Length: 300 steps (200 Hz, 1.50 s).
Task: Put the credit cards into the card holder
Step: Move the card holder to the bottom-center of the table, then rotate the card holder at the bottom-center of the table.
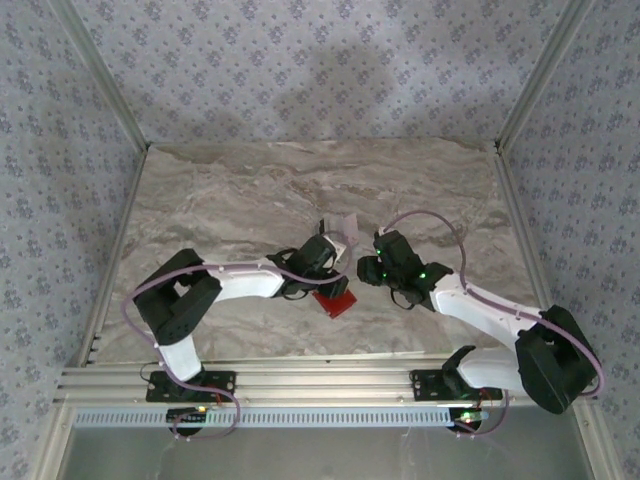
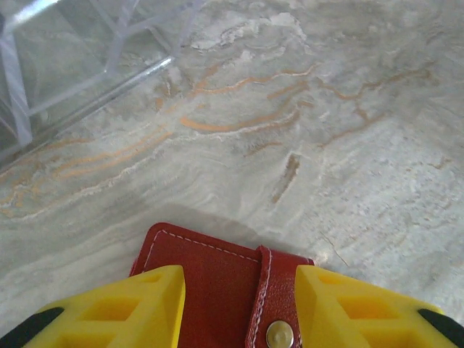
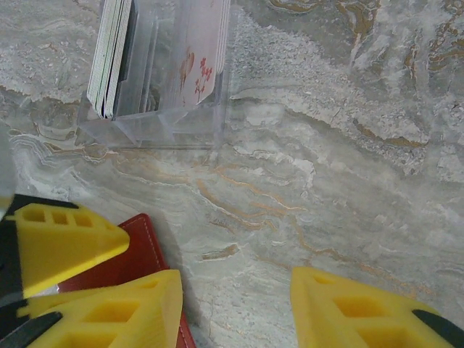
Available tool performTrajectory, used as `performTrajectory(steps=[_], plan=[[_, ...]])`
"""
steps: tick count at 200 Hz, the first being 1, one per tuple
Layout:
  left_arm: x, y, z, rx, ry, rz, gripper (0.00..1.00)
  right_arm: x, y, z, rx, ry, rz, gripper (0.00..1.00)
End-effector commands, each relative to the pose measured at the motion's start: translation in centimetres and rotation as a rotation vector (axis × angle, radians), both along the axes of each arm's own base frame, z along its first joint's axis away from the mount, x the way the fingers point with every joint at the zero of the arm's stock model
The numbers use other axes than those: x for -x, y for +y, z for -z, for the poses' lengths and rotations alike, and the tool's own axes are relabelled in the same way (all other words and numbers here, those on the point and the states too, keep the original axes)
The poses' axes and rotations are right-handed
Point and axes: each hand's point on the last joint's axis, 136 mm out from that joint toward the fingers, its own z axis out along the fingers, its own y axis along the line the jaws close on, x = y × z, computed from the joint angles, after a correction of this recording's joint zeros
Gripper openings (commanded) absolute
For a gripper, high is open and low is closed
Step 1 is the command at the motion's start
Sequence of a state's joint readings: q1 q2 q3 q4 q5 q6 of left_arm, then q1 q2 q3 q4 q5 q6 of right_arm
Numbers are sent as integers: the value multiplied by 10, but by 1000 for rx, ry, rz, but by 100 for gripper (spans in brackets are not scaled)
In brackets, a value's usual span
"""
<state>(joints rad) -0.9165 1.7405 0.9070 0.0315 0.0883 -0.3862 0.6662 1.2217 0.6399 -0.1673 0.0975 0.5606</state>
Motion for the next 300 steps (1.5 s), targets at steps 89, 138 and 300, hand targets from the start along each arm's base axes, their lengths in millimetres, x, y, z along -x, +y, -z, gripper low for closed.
performTrajectory(steps=[89, 138, 300], plan=[[34, 57, -23, 195, 92, -245, 34, 23, 33, 54, 3, 113, -144, 49], [34, 59, 1, 162, 115, -259, 31, 36, 49, 74, 5, 150, -199, 46], [1, 68, -21, 165, 75, -311, 31, 41, 41, 26, 194, -27, -118, 38]])
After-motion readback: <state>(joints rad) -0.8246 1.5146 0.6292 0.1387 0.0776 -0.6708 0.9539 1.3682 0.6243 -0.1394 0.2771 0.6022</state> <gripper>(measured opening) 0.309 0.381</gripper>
